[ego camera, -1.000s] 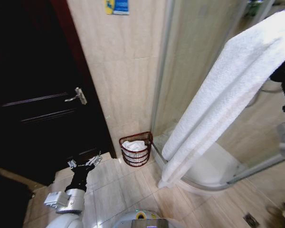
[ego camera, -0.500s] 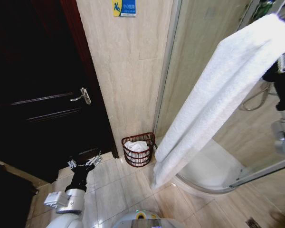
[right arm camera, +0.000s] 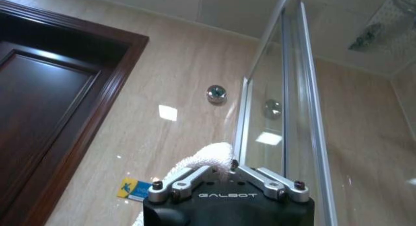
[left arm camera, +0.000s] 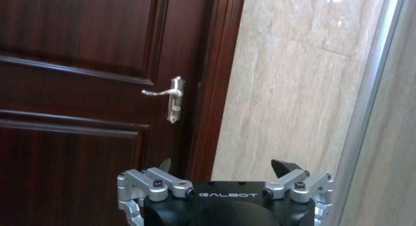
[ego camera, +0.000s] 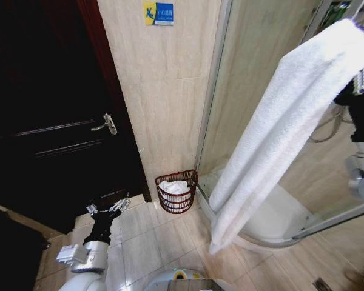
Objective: Discard the used towel into the hamper.
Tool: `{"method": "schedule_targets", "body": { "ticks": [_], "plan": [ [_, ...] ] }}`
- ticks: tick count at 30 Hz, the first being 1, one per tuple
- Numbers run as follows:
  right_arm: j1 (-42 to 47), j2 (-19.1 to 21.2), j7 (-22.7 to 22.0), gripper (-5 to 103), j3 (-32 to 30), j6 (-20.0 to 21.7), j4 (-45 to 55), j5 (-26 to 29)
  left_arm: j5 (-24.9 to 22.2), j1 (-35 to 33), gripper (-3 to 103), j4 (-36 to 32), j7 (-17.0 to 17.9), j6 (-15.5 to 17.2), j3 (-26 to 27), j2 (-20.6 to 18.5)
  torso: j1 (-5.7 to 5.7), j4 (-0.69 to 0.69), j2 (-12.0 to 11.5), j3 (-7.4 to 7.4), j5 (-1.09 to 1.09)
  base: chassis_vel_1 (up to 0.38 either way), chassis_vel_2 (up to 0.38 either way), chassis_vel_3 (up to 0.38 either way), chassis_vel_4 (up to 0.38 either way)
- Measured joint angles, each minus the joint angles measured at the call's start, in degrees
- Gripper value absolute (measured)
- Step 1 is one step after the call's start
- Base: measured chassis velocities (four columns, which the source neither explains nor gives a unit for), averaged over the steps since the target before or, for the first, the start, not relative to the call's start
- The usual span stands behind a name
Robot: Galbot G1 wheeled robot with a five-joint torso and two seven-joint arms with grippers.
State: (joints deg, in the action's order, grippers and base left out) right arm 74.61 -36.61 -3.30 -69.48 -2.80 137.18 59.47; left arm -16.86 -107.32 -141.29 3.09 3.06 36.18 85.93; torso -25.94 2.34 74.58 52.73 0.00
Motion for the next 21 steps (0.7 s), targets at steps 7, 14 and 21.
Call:
{"method": "schedule_targets", "body": {
  "ticks": [7, 14, 21],
  "plan": [
    [-0.4, 0.6, -0.81, 2, 0.12, 0.09, 0.1, 0.97, 0.0, 0.0, 100, 0.0, 0.0, 0.0, 0.0, 0.0, -0.43, 0.0, 0.95, 0.52, 0.0, 0.0, 0.0, 0.0, 0.0],
    [-1.87, 2.83, -1.06, 2, 0.92, -0.11, -0.83, 1.53, 0.0, 0.0, 100, 0.0, 0.0, 0.0, 0.0, 0.0, -0.47, -0.01, 1.05, 0.59, 0.0, 0.0, 0.0, 0.0, 0.0],
    [-4.82, 6.66, 0.76, 2, 6.31, -1.45, -4.72, 3.36, 0.0, 0.0, 100, 0.0, 0.0, 0.0, 0.0, 0.0, -0.44, 0.01, 0.97, 0.55, 0.01, 0.0, 0.0, 0.0, 0.0]
  ]
}}
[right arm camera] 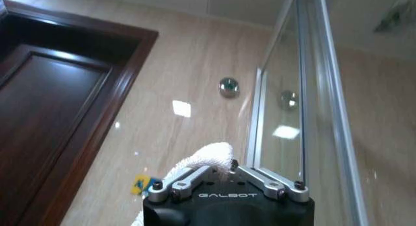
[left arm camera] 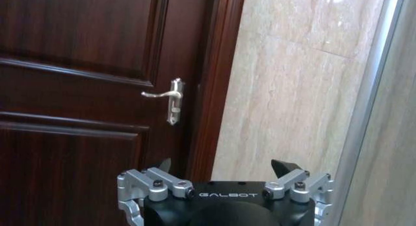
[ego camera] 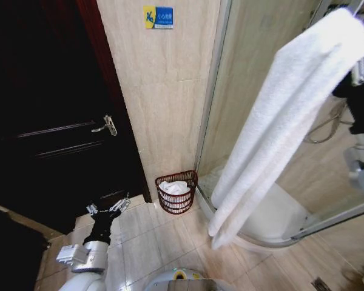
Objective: Discard the used towel into the hamper.
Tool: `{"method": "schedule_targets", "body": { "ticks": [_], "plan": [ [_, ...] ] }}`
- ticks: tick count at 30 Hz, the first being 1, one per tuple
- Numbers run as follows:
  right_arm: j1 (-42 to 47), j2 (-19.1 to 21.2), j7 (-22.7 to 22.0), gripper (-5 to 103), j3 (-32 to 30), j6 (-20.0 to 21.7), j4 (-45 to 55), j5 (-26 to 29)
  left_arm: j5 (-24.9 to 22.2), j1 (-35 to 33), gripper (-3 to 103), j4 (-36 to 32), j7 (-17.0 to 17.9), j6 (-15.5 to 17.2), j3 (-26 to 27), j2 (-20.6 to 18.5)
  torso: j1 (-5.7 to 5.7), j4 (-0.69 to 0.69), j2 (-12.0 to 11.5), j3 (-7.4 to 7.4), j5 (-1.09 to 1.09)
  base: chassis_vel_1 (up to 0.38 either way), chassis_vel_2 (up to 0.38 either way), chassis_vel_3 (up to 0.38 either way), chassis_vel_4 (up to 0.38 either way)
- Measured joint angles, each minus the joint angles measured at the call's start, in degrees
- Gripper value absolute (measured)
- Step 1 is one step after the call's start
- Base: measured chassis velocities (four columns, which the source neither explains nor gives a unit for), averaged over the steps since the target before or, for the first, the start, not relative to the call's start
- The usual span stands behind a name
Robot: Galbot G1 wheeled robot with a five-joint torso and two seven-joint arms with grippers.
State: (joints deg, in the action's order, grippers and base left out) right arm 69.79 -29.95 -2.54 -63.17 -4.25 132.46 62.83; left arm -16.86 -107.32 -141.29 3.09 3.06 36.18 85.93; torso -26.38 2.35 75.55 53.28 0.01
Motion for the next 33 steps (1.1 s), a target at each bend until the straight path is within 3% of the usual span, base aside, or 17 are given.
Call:
{"method": "schedule_targets", "body": {
  "ticks": [8, 16, 33],
  "plan": [
    [-8.07, 3.96, -0.37, 2, 6.06, 0.98, -3.55, 0.19, 0.0, 0.0, 100, 0.0, 0.0, 0.0, 0.0, 0.0, 0.06, 0.0, -0.11, -0.06, -0.01, 0.0, 0.0, 0.0, 0.0],
    [-10.72, 8.23, 0.34, 2, 6.25, 1.76, -5.75, 3.12, 0.0, 0.0, 100, -0.01, 0.0, 0.0, 0.0, 0.0, 0.09, -0.01, -0.17, -0.1, -0.01, 0.0, 0.0, 0.0, 0.0],
    [-4.97, 2.37, -0.11, 2, 3.24, 1.65, -1.05, 1.72, 0.0, 0.0, 100, 0.0, 0.0, 0.0, 0.0, 0.0, 0.12, -0.02, -0.24, -0.14, -0.01, 0.0, 0.0, 0.0, 0.0]
  ]
}}
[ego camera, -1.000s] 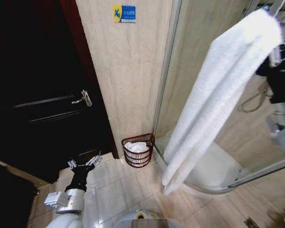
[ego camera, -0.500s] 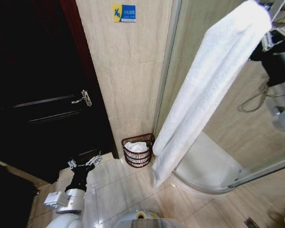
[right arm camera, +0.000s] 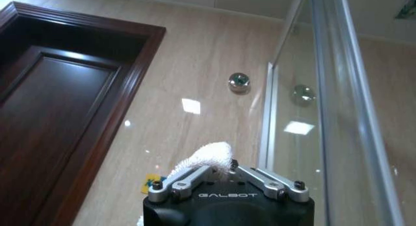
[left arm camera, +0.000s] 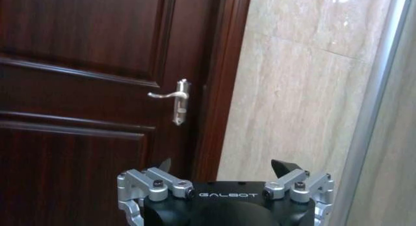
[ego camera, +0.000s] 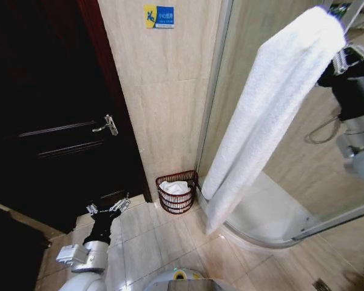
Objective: Discard the used towel into the hamper.
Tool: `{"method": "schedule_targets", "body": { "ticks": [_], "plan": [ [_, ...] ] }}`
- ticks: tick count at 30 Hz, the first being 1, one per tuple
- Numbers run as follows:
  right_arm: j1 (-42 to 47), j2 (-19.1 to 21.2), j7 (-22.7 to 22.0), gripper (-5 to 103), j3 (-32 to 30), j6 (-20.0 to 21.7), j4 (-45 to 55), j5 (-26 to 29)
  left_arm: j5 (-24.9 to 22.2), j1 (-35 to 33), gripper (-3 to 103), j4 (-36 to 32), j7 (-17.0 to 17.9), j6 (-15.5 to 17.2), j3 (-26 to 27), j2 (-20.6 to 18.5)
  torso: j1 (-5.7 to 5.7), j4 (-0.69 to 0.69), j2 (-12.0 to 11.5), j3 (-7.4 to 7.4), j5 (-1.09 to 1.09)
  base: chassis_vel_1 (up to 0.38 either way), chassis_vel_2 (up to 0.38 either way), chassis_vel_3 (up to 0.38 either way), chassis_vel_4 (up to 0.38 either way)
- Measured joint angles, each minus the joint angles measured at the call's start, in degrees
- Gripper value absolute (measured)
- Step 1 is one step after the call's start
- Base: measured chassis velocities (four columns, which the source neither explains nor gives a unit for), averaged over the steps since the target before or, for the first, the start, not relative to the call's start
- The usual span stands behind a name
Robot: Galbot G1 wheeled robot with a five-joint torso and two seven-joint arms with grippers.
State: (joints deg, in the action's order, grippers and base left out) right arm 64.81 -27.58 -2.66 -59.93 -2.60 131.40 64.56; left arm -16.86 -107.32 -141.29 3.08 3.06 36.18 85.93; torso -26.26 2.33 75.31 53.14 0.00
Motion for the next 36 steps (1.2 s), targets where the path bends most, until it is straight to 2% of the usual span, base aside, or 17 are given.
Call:
{"method": "schedule_targets", "body": {
  "ticks": [9, 15, 24, 36],
  "plan": [
    [0.0, -0.41, -0.37, 2, -0.09, -0.09, 0.61, -0.32, 0.0, 0.0, 100, 0.0, 0.0, 0.0, 0.0, 0.0, 0.01, 0.04, -0.03, -0.01, 0.0, 0.063, 0.06, 0.056, 0.064],
    [-0.17, -0.69, -1.17, 2, -0.73, -0.66, 0.7, -0.98, 0.0, 0.0, 100, 0.0, 0.0, 0.0, 0.0, 0.0, 0.01, -0.01, -0.04, -0.02, -0.01, 0.018, 0.031, 0.015, 0.016],
    [0.88, -2.65, -1.04, 2, -0.52, -0.72, 1.67, -2.23, 0.0, 0.0, 100, 0.0, 0.0, 0.0, 0.0, 0.0, 0.02, 0.01, -0.04, -0.02, 0.01, 0.0, 0.0, 0.0, 0.0],
    [0.81, -2.57, -0.98, 2, -0.32, -0.75, 1.69, -2.36, 0.0, 0.0, 100, 0.0, 0.0, 0.0, 0.0, 0.0, 0.02, 0.01, -0.05, -0.03, 0.0, -0.043, -0.031, -0.043, -0.041]
  ]
}}
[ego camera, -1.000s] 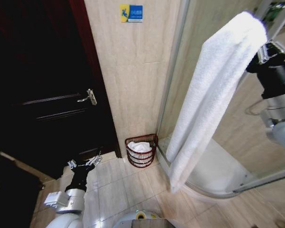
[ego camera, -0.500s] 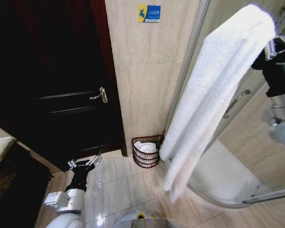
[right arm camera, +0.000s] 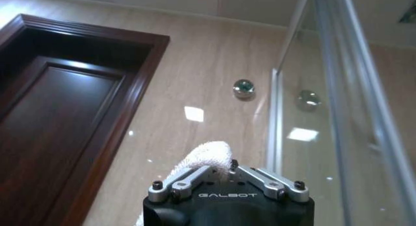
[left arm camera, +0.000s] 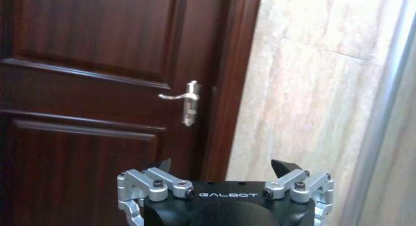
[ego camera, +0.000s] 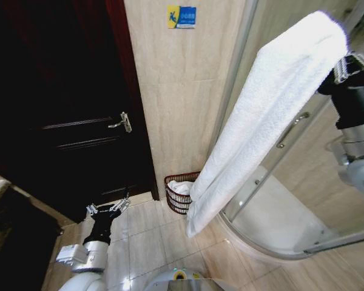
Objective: Discard the used towel into the hamper.
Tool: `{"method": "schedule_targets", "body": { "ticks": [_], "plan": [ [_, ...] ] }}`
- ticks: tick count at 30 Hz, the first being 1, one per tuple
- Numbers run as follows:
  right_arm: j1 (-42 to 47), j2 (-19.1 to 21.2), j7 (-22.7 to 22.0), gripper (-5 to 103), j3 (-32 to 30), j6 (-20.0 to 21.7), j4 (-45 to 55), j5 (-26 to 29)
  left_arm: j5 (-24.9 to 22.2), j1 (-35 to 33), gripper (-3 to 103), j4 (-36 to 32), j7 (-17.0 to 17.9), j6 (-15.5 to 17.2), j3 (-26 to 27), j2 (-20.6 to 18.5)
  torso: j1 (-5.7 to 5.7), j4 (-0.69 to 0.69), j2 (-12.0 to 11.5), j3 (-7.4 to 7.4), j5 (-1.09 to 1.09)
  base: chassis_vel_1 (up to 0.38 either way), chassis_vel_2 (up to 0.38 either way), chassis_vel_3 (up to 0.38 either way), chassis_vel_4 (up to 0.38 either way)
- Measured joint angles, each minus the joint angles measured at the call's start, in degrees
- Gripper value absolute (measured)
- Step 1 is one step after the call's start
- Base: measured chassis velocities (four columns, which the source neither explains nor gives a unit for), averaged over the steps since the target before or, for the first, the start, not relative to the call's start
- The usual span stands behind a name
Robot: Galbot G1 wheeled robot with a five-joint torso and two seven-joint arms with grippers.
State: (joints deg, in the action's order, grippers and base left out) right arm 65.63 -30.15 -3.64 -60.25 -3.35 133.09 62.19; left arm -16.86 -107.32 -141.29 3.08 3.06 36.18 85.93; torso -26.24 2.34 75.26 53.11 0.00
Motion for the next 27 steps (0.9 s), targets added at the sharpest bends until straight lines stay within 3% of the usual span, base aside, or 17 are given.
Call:
{"method": "schedule_targets", "body": {
  "ticks": [14, 16, 27],
  "plan": [
    [0.25, -0.51, -0.76, 2, -0.1, 0.98, 0.69, -0.79, 0.0, 0.0, 100, 0.0, 0.0, 0.0, 0.0, 0.0, -0.09, -0.03, 0.23, 0.12, 0.01, -0.074, -0.076, -0.073, -0.087],
    [0.31, -0.58, -0.67, 2, -0.1, 1.1, 0.84, -0.79, 0.0, 0.0, 100, 0.0, 0.0, 0.0, 0.0, 0.01, -0.11, 0.02, 0.25, 0.13, 0.0, 0.0, 0.0, 0.0, 0.0],
    [0.27, -0.21, -0.57, 2, -0.01, 1.04, 1.04, -0.6, 0.0, 0.0, 100, 0.0, 0.0, 0.0, 0.0, 0.0, -0.13, 0.0, 0.27, 0.15, -0.01, 0.054, 0.054, -0.054, -0.066]
  ]
}}
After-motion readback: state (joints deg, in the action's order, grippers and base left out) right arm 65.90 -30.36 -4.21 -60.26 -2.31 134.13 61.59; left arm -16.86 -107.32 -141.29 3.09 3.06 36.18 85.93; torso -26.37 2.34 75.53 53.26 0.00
